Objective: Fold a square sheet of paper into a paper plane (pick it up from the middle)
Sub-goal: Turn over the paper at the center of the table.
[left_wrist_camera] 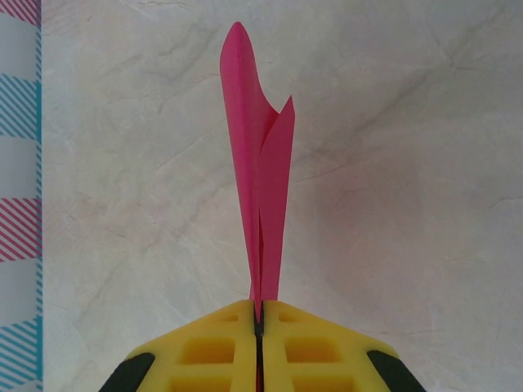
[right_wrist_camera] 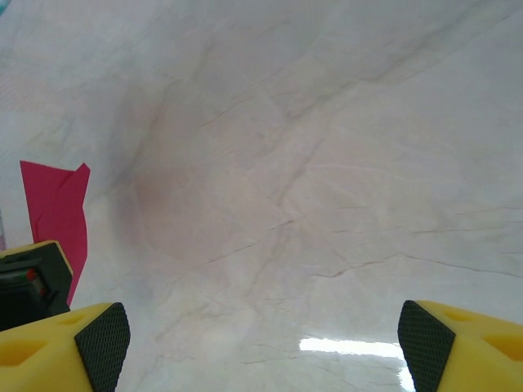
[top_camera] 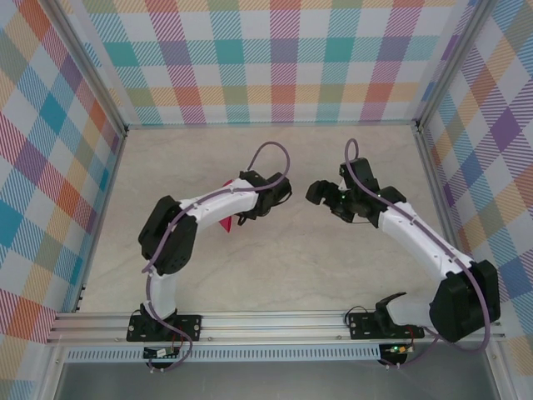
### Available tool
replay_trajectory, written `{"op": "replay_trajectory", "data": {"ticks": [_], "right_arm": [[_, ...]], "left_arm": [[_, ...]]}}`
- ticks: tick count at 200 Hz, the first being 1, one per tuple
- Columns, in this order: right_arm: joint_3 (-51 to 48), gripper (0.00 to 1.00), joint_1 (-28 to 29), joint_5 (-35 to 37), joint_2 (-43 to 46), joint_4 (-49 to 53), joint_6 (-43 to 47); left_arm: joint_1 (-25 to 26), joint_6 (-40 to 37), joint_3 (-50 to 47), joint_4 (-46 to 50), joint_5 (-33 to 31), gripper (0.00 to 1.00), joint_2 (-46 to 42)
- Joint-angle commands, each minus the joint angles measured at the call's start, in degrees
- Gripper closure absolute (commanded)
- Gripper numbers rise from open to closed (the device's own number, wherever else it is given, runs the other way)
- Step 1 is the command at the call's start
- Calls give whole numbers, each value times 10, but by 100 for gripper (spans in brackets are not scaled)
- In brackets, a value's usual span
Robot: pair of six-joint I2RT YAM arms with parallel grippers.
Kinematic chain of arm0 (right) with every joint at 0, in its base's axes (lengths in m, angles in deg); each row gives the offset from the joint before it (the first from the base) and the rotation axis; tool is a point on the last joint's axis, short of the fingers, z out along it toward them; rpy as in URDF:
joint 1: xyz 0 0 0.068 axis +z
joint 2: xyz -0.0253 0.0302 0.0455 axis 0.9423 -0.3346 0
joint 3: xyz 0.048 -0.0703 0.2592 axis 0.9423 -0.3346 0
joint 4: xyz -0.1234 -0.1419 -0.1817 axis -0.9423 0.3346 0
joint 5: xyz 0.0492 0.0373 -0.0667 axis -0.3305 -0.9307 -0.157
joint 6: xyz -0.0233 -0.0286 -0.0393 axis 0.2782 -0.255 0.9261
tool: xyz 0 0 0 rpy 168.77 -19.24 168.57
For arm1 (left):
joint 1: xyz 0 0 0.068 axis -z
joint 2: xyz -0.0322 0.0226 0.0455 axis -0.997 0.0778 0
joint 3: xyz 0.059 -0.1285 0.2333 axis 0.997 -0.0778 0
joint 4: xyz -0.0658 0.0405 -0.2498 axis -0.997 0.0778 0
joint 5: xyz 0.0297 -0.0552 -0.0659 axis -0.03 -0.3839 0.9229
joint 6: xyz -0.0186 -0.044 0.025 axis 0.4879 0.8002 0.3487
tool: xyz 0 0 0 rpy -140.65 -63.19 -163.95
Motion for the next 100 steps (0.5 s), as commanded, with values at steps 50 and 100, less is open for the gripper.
{"op": "replay_trajectory", "data": {"ticks": [50, 100], "right_arm": [[-13, 12, 0, 84, 8, 59, 11], [1, 13, 2, 32, -23, 7, 18]], "left_arm": [[13, 11, 53, -63, 126, 68, 77], [-37, -15, -7, -216, 383, 41, -5]]}}
